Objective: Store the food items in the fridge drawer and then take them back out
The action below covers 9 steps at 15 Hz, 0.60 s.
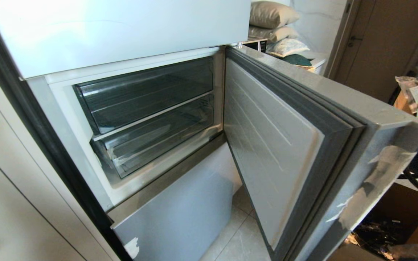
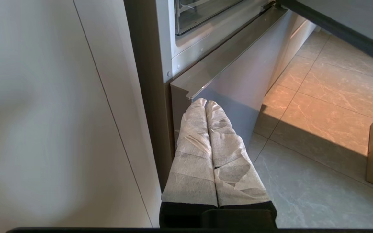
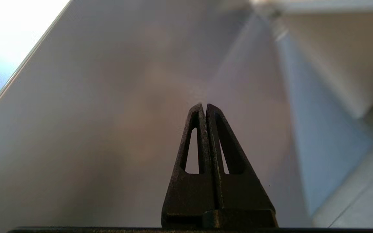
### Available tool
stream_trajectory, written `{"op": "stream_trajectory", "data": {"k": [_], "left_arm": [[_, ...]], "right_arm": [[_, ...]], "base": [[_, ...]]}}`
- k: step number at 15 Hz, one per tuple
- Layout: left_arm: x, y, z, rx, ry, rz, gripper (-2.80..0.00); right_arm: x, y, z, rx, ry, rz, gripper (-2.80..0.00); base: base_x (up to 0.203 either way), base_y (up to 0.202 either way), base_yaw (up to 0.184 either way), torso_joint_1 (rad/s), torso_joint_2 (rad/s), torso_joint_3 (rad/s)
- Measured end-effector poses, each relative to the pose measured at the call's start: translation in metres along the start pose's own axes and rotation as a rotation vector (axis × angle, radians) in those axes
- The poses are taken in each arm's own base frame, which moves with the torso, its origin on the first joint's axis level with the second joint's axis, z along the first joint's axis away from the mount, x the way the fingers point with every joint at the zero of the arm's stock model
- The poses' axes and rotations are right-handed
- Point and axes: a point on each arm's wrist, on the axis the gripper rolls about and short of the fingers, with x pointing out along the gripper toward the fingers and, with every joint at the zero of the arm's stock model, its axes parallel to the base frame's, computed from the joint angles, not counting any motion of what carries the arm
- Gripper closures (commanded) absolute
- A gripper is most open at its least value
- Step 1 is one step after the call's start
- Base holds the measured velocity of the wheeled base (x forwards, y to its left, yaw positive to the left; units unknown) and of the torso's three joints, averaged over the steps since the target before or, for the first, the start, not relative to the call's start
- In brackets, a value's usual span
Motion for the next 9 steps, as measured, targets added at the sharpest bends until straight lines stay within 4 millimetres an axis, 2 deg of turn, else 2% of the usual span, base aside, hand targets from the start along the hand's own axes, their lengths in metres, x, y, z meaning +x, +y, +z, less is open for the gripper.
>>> {"op": "stream_trajectory", "data": {"k": [3,5,7,9], "left_arm": [[0.0,0.0,0.0,0.0,0.0,0.0,0.0],[0.0,0.0,0.0,0.0,0.0,0.0,0.0],[0.0,0.0,0.0,0.0,0.0,0.0,0.0],[0.0,0.0,0.0,0.0,0.0,0.0,0.0]], "right_arm": [[0.007,0.028,-0.023,-0.014,0.108,0.127,0.0],[0.025,0.039,-0.031,-0.015,0.144,0.169,0.0],[0.056,0.047,-0.034,-0.016,0.15,0.194,0.0],[0.096,0.053,-0.039,-0.025,0.15,0.217,0.0]], "base": [[0.0,0.0,0.0,0.0,0.0,0.0],[0.0,0.0,0.0,0.0,0.0,0.0],[0.0,0.0,0.0,0.0,0.0,0.0],[0.0,0.0,0.0,0.0,0.0,0.0]]}}
